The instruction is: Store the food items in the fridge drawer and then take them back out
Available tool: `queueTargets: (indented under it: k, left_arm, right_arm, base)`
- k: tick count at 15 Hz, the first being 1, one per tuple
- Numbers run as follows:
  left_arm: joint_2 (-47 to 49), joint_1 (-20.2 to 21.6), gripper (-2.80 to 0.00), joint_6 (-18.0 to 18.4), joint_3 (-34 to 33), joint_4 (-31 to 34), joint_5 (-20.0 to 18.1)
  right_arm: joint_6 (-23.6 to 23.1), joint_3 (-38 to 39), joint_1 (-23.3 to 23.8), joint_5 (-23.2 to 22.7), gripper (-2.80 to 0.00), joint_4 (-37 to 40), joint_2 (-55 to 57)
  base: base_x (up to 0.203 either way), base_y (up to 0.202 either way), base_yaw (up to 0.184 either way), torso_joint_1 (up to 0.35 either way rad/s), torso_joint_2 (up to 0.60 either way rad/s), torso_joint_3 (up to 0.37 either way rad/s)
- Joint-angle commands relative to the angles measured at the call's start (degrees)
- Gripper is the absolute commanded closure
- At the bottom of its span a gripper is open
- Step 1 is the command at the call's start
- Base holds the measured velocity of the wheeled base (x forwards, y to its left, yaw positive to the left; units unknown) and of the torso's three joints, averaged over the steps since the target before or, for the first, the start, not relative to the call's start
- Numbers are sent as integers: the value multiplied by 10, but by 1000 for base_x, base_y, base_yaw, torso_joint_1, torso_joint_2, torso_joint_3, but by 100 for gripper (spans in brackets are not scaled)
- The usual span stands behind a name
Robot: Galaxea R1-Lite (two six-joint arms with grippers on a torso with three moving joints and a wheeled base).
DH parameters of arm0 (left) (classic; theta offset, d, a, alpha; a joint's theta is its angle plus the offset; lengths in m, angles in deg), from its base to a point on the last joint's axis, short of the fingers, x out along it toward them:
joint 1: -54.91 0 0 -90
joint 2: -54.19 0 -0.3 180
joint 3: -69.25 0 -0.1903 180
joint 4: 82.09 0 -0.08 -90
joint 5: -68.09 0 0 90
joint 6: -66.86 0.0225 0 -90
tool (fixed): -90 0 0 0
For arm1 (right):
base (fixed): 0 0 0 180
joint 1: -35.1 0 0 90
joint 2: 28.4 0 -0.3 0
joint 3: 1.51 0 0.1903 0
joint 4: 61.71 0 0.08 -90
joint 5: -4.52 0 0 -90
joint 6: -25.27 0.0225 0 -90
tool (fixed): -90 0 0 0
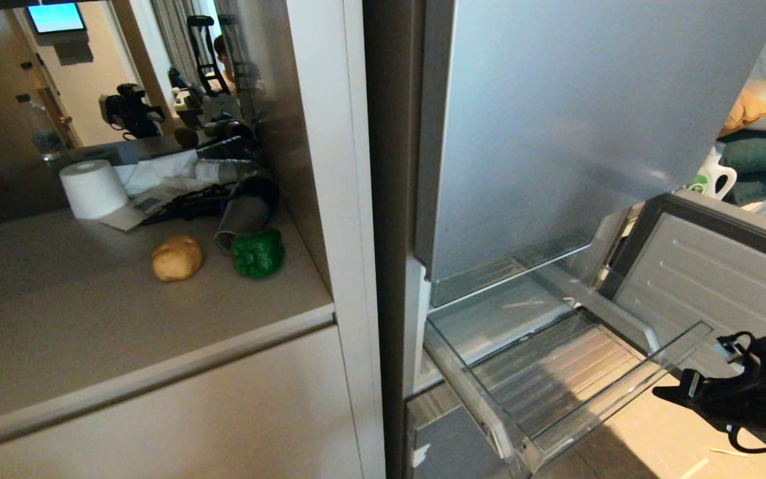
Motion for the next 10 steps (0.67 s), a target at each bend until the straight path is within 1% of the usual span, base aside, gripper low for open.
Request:
queueTargets:
  k: [1, 4, 7, 10]
  left_arm:
    - [1, 0, 0, 0, 0, 0, 0]
    - [1, 0, 0, 0, 0, 0, 0]
    - [1, 0, 0, 0, 0, 0, 0]
    - [1, 0, 0, 0, 0, 0, 0]
  right_arm:
    - [0, -26, -18, -2, 0, -4, 24]
    - [1, -74, -38, -2, 0, -17, 57]
    - [3, -119, -67, -2, 0, -74, 86]
    - [2, -159, -102, -2, 0, -109, 107]
  base:
    - [0, 0, 0, 0, 0, 0]
    - [0, 0, 0, 0, 0, 0]
    - [0, 0, 0, 0, 0, 0]
    - [0, 0, 0, 0, 0, 0]
